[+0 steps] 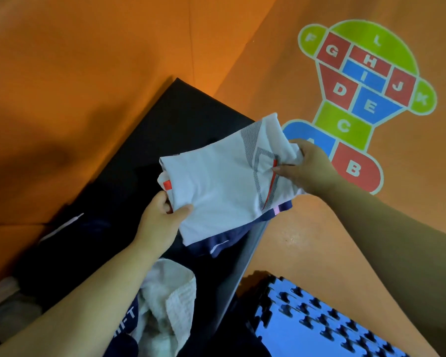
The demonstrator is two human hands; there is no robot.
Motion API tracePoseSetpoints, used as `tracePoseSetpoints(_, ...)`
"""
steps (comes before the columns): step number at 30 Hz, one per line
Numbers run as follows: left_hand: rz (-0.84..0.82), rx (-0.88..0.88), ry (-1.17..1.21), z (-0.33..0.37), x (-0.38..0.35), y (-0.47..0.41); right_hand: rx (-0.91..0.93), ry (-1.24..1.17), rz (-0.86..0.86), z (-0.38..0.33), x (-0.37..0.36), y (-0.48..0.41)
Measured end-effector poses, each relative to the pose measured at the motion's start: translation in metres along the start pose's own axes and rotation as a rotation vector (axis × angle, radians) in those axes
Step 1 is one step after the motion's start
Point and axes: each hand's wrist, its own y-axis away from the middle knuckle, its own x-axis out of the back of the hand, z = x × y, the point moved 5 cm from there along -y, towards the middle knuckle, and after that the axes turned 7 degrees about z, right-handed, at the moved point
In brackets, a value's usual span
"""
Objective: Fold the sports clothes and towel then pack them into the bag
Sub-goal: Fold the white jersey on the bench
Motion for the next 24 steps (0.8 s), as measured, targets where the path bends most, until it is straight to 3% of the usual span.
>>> tracePoseSetpoints(6,-0.019,0.182,-0.097,-0.045,-0.020,-0.012,-0.096,0.308,0.104,0.025,-0.015,-0.027)
tracePoseSetpoints(10,0.110,0.093,-0.333,-0.047,-0.011,-0.013,0.207,0.622,0.184,0.019,-0.022,-0.016)
tracePoseSetpoints(12,0.137,0.095,-0.330,-0.047,-0.010,-0.014,0.392,0.733,0.064,0.017,-0.033,-0.011)
tracePoseSetpoints(14,0.128,0.139,-0.318,-0.052,-0.013,-0.018,0.447,0.808,-0.165,0.027,-0.047,-0.010)
tracePoseSetpoints(17,0.094,0.154,-0.367,-0.057,-0.021,-0.027,0.388,0.872,-0.326,0.048,-0.061,-0.012)
tracePoseSetpoints(24,0.131,0.089,-0.350,-0.038,-0.030,-0.060,0.189,0.829,-0.246,0.061,-0.070,-0.016)
